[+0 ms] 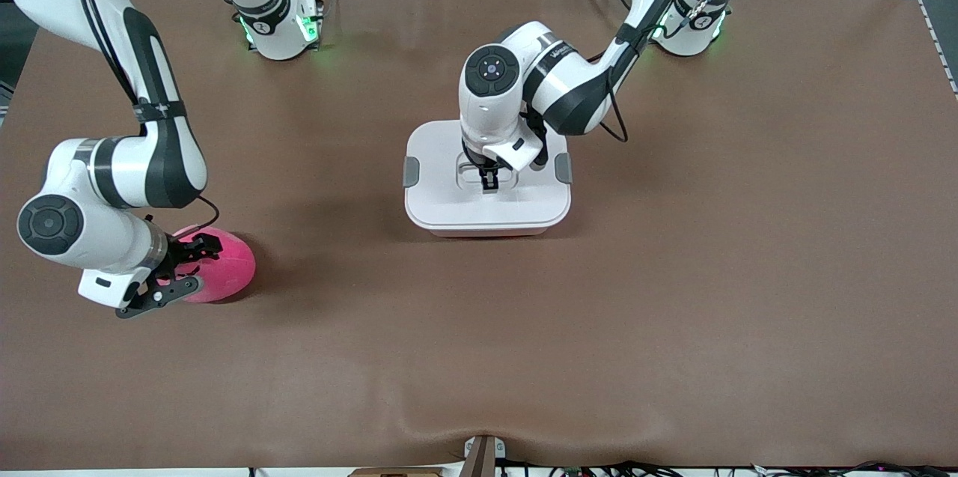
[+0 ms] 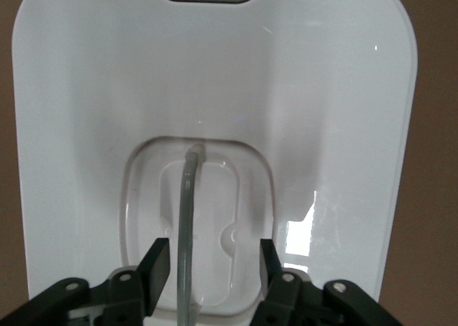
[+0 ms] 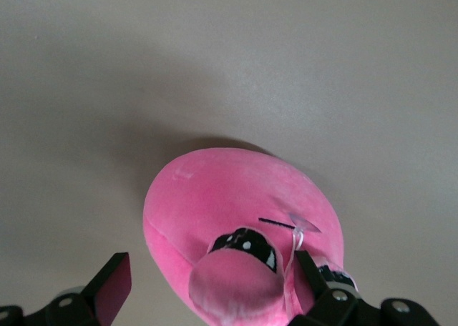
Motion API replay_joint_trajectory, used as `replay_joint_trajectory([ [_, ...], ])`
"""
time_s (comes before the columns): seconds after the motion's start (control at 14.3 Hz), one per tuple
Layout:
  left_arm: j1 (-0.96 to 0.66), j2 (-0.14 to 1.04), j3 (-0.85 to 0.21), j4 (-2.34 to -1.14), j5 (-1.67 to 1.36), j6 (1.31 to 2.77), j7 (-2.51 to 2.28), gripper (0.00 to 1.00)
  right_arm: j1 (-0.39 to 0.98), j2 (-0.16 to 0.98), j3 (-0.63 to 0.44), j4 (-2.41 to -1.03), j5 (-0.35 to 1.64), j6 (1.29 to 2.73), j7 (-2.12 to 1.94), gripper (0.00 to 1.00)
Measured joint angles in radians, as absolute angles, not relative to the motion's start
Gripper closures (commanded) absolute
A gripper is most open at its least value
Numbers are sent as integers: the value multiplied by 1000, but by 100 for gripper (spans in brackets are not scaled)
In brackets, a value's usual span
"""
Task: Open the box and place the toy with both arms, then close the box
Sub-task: 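Grasp the pink plush with the right gripper, then lift the lid off with the left gripper while the right gripper lifts the plush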
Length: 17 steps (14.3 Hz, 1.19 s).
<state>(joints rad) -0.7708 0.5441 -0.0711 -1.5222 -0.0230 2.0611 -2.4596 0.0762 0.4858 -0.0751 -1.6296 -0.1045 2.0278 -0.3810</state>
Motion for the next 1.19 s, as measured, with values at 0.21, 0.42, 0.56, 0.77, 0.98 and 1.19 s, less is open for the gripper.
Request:
replay_joint_trajectory([
  [0.21,-771,544,-71,-1522,-20,2062,-2460,100,64,500,-76,-1629,-105,2028,-388,0],
  [0.42,-771,539,-73,-1521,-19,2059,-2458,100,52,510,-77,-1628,-105,2028,-405,17],
  [0.56,-771,539,-74,-1521,-19,2058,-2458,100,50,510,-77,-1627,-105,2028,-430,36],
  [0.77,-772,538,-76,-1521,-19,2050,-2458,100,43,510,-77,-1626,-105,2025,-443,36],
  [0.98,-774,529,-77,-1520,-19,2039,-2458,100,42,510,-76,-1625,-105,2007,-446,35],
  [1.19,-775,505,-78,-1520,-19,2021,-2458,100,44,510,-73,-1616,-105,1953,-447,47],
])
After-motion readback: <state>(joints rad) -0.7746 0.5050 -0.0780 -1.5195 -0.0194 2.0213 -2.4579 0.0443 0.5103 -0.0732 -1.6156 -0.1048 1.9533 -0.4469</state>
